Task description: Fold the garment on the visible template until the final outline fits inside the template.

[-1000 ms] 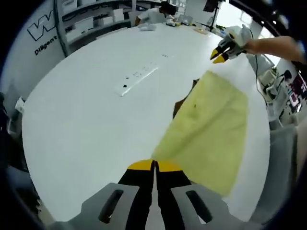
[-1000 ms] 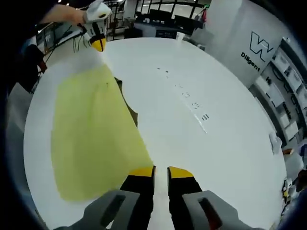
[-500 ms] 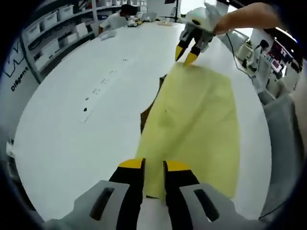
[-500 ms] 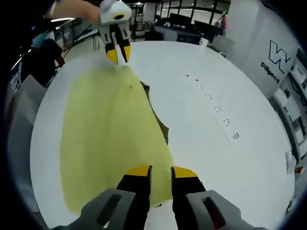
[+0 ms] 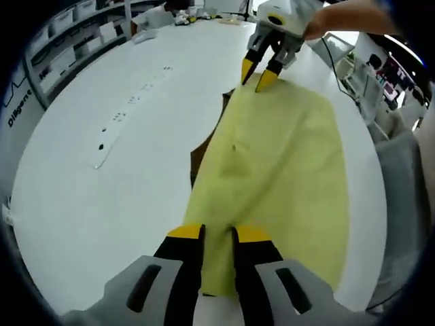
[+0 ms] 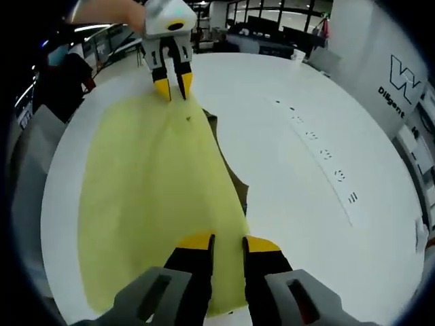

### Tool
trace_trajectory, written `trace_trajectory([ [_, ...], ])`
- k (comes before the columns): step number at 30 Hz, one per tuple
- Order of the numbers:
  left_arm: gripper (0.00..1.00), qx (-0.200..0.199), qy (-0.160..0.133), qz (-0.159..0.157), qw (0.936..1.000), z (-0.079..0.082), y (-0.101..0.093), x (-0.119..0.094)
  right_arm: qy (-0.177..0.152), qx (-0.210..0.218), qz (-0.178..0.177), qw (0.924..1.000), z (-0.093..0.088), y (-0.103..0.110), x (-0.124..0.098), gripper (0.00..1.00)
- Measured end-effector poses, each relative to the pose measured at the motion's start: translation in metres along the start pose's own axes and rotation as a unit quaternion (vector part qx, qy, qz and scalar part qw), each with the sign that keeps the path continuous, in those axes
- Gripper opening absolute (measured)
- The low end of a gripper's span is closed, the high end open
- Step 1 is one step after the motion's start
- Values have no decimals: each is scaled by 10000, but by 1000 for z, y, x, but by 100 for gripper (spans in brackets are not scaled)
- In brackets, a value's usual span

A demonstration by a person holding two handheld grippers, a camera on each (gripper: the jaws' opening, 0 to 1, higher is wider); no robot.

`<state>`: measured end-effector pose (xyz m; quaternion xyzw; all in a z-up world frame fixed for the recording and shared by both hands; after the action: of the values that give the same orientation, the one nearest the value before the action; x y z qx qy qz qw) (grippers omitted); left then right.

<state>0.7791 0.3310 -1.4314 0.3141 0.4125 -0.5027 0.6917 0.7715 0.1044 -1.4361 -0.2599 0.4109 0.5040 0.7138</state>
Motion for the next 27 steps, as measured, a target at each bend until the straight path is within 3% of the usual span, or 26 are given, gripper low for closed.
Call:
trace_trajectory([
  [3, 10, 82, 73, 51, 9999, -3, 3, 3, -22, 65, 26, 10000, 0, 0, 1, 7],
  [8, 12, -376, -253, 49, 9990, 11, 10, 0, -32, 38, 45, 10000, 1, 0, 1, 6],
  [10, 13, -382, -301, 104, 9988, 14, 14, -1, -60, 15, 24, 10000, 1, 0, 1, 2],
  [12, 12, -345, -255, 182, 9989, 13, 17, 2, -57, 20, 14, 10000, 1, -1, 0, 0],
  [15, 9, -145, 3, 54, 9999, 2, 9, 9, 1, -11, 26, 10000, 2, 0, 1, 0],
  [16, 9, -91, -178, 91, 9998, 8, 11, 9, 7, -2, 33, 10000, 2, 0, 1, 0],
  [17, 9, -241, -95, 84, 9996, 7, 13, 10, -1, -4, 33, 10000, 3, 0, 1, 0],
  [20, 1, -52, -57, 114, 9999, 5, 12, 7, 7, -49, 31, 10000, 3, 1, -1, 0],
  [27, 0, -17, -231, 152, 9996, 12, 14, -8, -116, -182, -20, 9998, 11, 0, -16, 0],
])
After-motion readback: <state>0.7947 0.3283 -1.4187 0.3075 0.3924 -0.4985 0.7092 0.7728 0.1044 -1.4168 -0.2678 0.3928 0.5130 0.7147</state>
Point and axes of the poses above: the point that each gripper's makers call its tool centre point, and the gripper's own axes: x roughly forward along the fingers, y roughly to its left, z roughly out of its top, the point moved 1 cm from there along -x, roughly backward along the fingers, and after that the axes turned 7 degrees about z, right-handed, at the moved point
